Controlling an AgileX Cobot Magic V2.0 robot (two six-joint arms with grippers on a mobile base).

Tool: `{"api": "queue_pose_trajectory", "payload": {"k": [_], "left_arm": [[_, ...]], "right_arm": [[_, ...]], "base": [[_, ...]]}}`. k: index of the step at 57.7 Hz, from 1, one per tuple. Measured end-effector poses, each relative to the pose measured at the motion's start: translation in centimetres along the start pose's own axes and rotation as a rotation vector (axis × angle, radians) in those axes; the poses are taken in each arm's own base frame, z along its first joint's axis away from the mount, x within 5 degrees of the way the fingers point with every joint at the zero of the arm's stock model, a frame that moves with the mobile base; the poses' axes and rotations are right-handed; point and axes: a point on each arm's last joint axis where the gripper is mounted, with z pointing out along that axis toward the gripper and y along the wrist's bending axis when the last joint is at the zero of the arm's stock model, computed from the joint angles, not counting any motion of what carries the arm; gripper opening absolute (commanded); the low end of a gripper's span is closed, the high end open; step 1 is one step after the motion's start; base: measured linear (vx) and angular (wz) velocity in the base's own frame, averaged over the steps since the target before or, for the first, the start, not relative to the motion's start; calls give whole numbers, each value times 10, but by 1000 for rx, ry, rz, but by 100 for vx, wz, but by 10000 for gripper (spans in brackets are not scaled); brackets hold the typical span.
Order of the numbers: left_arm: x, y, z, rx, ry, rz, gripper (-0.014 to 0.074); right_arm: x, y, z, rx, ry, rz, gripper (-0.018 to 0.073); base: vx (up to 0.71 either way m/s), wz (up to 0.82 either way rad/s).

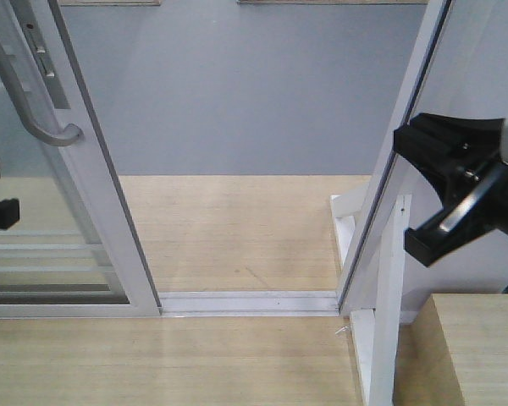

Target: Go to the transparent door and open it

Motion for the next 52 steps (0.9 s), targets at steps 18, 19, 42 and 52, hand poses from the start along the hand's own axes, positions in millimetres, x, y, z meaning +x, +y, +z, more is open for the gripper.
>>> {"api": "queue_pose_trajectory", "payload": {"k": [18, 19, 42, 52], "left_arm": [[60, -13, -63, 137, -97, -45, -6], [61, -13, -65, 141, -105, -46, -6], [71, -15, -97, 176, -266, -47, -6], [71, -15, -97, 177, -260, -47, -6]], "right_arm": [[46, 10, -45, 4, -48, 5, -1], [47, 10, -46, 4, -49, 5, -1], [59, 13, -52, -11, -25, 6, 0], [59, 13, -52, -11, -24, 6, 0]], "base": [[0, 0], [0, 0], [0, 0], [0, 0]]}}
